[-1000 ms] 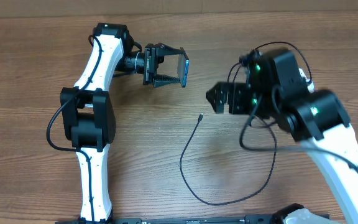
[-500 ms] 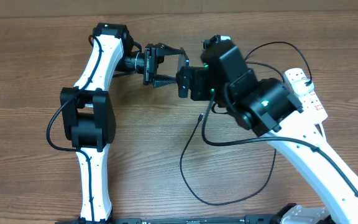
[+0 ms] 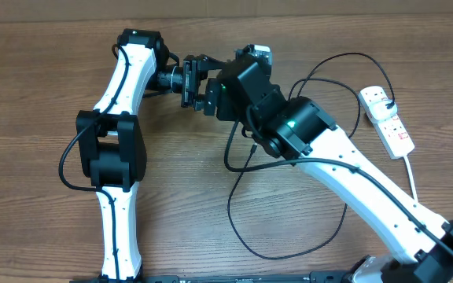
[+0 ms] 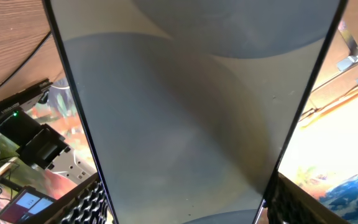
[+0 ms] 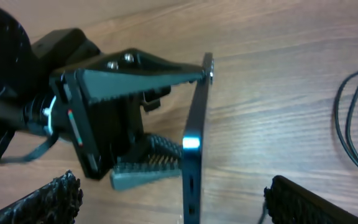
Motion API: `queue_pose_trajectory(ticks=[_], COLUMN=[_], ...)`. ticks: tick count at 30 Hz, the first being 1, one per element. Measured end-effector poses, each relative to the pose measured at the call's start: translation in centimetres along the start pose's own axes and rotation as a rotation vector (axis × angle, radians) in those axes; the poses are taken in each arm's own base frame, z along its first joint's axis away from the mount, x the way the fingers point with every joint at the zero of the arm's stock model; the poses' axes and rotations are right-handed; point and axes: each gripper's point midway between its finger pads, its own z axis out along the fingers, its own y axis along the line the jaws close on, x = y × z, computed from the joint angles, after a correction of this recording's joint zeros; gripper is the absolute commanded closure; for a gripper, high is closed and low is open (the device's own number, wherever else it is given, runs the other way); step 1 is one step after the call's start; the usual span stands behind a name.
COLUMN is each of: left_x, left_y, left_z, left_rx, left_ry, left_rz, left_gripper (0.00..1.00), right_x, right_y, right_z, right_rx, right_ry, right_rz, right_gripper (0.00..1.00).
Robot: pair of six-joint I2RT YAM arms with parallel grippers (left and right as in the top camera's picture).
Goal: Plug charger to phone and switch on socket
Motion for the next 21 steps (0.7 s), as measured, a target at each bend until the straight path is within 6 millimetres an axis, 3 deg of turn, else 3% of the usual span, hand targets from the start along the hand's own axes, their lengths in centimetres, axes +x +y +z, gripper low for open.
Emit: queue_pose_trajectory(ticks=[4, 9, 13, 17, 21], left_x=[0.0, 0.0, 0.0, 0.0, 0.0], left_y=[0.0, 0.0, 0.0, 0.0, 0.0], left_z=[0.0, 0.0, 0.0, 0.0, 0.0], left_rx=[0.000, 0.000, 0.000, 0.000, 0.000], left_ry=[0.000, 0.000, 0.000, 0.000, 0.000], left_rz=[0.015, 0.019, 0.022, 0.024, 0.026], left_gripper=[0.35, 0.35, 0.35, 0.35, 0.35], right_x=[-0.4, -0.9, -0.4, 0.5, 0.3], right_y=[0.0, -0.5, -0.9, -1.3, -1.1], right_z=[0.4, 0.6, 1.8, 3.5, 3.7], right_rx=[0.008, 0.043, 0.078, 0.107, 0.104], right_ry=[-0.021, -0.053, -0.042, -0.016, -0.024], right_rz=[0.007, 0.012, 0.003, -0.011, -0.022], right_gripper=[0.13, 0.14, 0.15, 0.21, 0.32])
